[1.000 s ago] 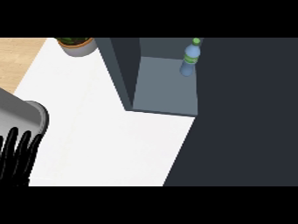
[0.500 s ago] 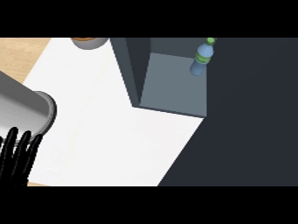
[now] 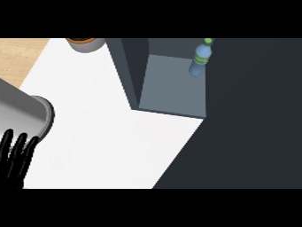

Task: Pick up the bottled water, place it into the cabinet and close the cabinet

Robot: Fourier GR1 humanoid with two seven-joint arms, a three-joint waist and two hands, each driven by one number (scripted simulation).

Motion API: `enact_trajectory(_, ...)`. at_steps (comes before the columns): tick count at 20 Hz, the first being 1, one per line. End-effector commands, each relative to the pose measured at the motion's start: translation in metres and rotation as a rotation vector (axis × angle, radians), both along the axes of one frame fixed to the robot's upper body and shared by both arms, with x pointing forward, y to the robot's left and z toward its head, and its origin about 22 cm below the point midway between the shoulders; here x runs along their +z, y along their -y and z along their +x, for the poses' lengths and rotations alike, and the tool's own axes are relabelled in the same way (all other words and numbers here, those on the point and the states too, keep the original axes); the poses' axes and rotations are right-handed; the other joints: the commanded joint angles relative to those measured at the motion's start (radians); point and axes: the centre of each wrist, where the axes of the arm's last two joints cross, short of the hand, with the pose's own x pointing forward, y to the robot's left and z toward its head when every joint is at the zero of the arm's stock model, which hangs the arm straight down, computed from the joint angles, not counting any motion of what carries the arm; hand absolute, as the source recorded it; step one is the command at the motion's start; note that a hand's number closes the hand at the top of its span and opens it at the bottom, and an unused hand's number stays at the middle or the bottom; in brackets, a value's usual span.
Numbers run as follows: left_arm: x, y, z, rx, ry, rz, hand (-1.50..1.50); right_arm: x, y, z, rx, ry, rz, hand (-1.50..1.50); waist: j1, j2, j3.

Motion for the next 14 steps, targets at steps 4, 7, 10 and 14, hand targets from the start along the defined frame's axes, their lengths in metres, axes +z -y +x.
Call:
enact_trajectory(4, 0.001, -0.006, -0.002, 0.019, -0.004, 0.005, -1.5, -0.015, 0.002, 0.03, -0.398, -0.162, 0.117, 1.5, -0.032, 0.004, 0.006)
enact_trajectory(7, -0.001, -0.009, -0.003, 0.015, -0.006, -0.006, -1.5, -0.017, 0.008, 0.042, -0.479, -0.172, 0.13, 1.5, -0.017, 0.005, 0.005)
enact_trajectory(10, 0.002, -0.002, -0.005, -0.015, 0.0, -0.027, -1.5, -0.019, 0.011, 0.068, -0.554, -0.176, 0.126, 1.5, 0.009, 0.004, 0.007)
enact_trajectory(14, -0.002, -0.005, -0.004, -0.028, -0.013, -0.027, -1.5, -0.009, -0.003, 0.112, -0.644, -0.194, 0.128, 1.5, 0.02, 0.004, 0.009)
